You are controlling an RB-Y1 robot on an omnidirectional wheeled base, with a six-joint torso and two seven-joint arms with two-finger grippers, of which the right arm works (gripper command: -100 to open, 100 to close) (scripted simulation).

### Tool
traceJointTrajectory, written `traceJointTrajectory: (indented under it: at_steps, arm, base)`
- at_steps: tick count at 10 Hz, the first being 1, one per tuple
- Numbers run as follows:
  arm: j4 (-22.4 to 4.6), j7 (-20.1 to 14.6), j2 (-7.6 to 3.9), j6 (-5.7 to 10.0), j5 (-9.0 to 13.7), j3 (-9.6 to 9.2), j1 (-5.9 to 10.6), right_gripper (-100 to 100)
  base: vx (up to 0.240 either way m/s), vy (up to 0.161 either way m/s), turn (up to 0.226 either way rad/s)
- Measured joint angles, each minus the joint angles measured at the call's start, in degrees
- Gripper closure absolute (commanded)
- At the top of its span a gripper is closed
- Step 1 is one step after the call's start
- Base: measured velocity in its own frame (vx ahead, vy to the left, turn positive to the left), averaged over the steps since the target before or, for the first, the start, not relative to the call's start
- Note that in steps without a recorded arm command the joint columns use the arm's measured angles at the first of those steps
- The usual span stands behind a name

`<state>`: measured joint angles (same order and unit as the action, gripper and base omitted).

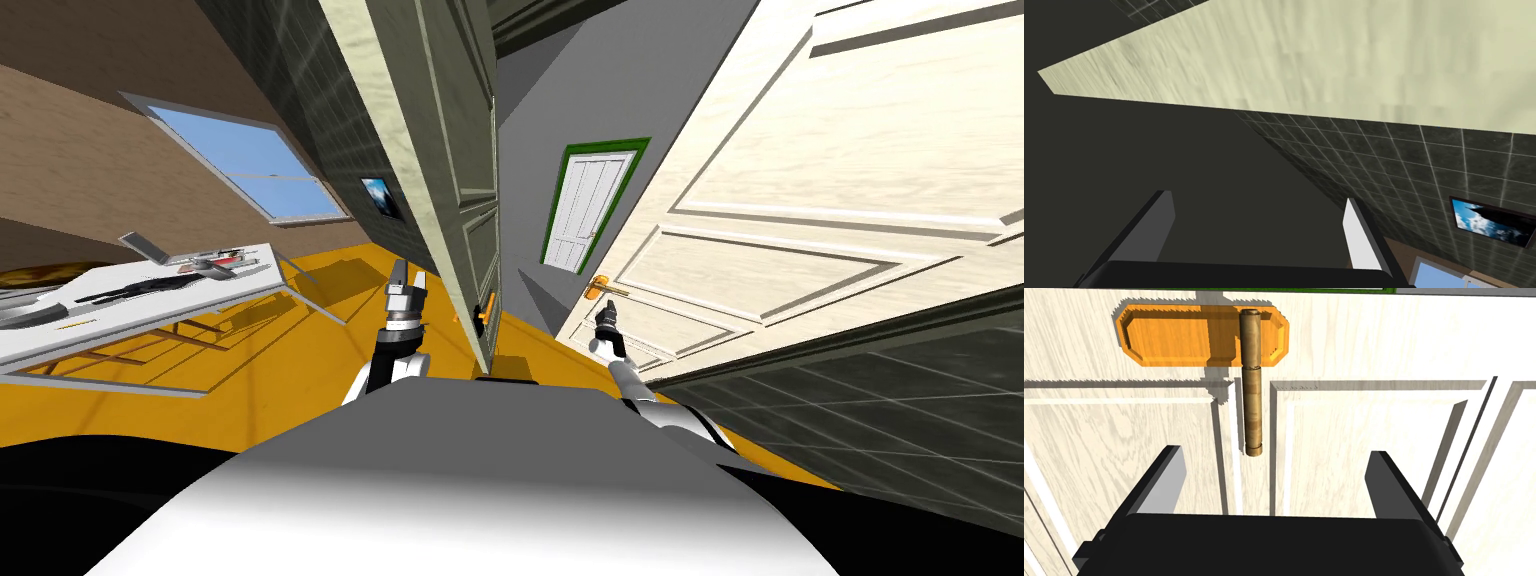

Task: Pull the door open

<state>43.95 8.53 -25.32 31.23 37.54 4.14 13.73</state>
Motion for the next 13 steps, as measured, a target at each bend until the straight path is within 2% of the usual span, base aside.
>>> traceJointTrajectory:
  at_steps: [3,4,5,6,7,8,9,10,11,13]
  arm:
    - [-4.6,0.4,-1.46,0.17,2.2,0.15,2.02,-100]
    - [-6.7,0.5,-1.80,0.50,2.8,0.00,3.10,-100]
    - [-10.1,0.0,-2.45,1.31,3.4,-0.49,4.71,-100]
    - [-11.4,0.5,-2.70,1.43,4.3,-0.22,5.31,-100]
    - [-12.5,1.0,-3.15,1.24,5.3,0.03,5.77,-100]
    - [-12.6,1.1,-3.22,1.20,5.4,0.05,5.84,-100]
    - [-12.3,1.6,-3.30,1.09,5.8,0.84,5.39,-100]
    - [-13.6,1.8,-3.47,1.47,6.0,1.20,6.08,-100]
    - [-16.1,1.5,-3.86,2.42,6.1,1.45,7.10,-100]
    - [-15.9,3.0,-3.87,2.47,7.1,3.24,6.74,-100]
  base:
    - [0.048,-0.065,0.080]
    - [0.048,-0.068,0.103]
    - [0.044,-0.089,0.123]
    - [0.047,-0.087,0.097]
    - [0.006,-0.035,0.043]
    - [0.027,-0.087,0.180]
    - [0.031,-0.135,0.234]
    - [0.035,-0.179,0.294]
    - [0.039,-0.144,0.089]
    - [0.049,-0.126,0.310]
